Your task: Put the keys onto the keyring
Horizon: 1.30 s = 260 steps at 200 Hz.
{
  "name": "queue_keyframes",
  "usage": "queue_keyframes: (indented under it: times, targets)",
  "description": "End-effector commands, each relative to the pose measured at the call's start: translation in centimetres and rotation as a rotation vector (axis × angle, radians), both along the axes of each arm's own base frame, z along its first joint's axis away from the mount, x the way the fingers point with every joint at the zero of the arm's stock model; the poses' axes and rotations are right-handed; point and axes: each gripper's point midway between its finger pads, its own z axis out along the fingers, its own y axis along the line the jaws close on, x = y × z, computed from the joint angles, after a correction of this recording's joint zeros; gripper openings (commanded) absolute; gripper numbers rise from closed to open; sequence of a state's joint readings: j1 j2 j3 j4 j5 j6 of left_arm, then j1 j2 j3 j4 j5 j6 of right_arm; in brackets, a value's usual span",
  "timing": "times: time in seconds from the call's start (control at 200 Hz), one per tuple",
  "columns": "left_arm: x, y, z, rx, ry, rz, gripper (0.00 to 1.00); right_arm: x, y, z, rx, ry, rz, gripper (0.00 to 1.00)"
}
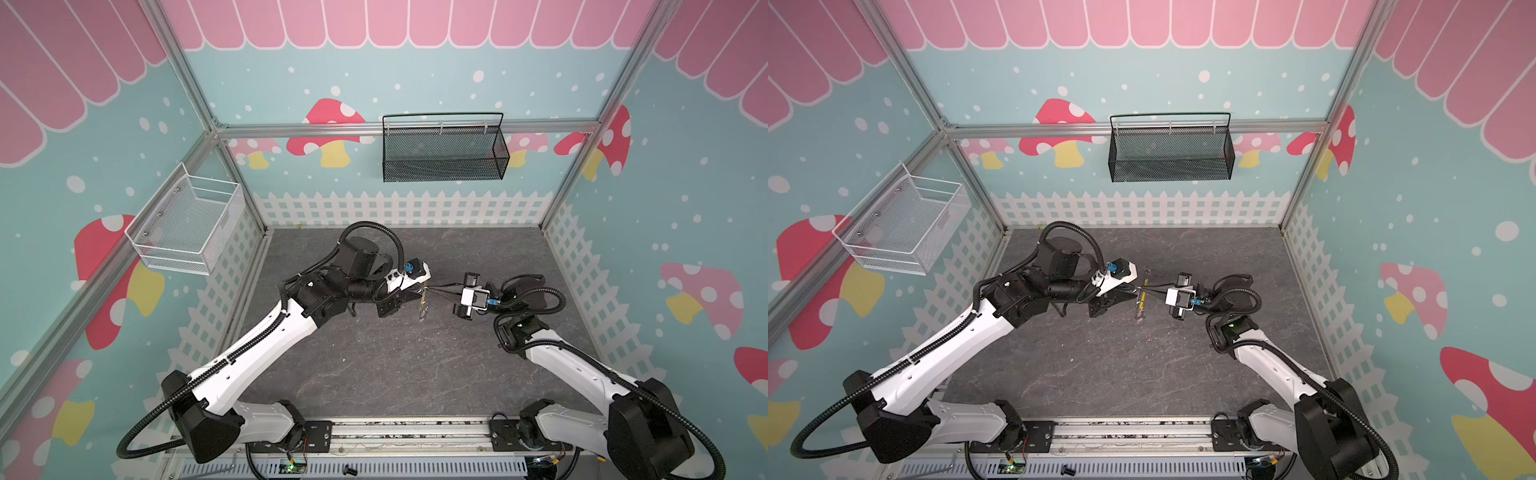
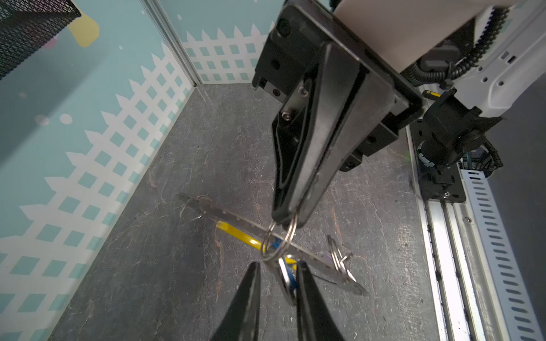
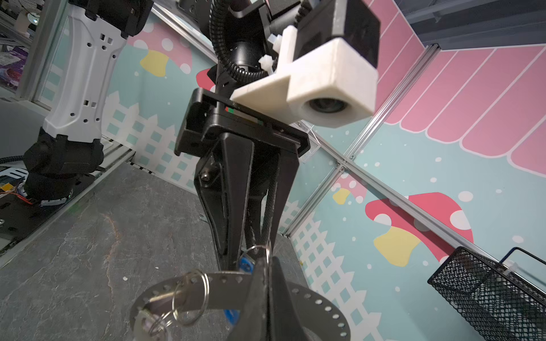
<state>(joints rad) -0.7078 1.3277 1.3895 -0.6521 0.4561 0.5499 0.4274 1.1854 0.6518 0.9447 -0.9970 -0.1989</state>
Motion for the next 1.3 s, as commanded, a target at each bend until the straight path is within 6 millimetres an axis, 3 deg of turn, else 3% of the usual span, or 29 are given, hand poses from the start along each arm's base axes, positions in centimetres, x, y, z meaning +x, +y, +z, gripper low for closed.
queue_keyframes:
  times: [0.0,0.31,0.665,1.296]
  targets:
    - [0.1,-0.5,0.3,-0.016,-0.005,-0.029,0.16,-0.7,0.1,0.2,0.009,-0.016,0.034,0.00]
    - [-0.4,-0.8,0.3,-0.027,0.003,-0.065,0.00,-0.8,0.1,0.2,0.017,-0.017,0.041,0.00]
    - [-1.3,-1.7,0.0,-0.046,0.062,-0.135,0.00,-1.5,0.0,0.7,0.040,-0.039,0.063,0.00]
    - [-1.0,-2.9,0.4,-0.061,0.077,-0.176,0.00,-1.6,0.2,0.2,0.030,-0.035,0.094,0.00]
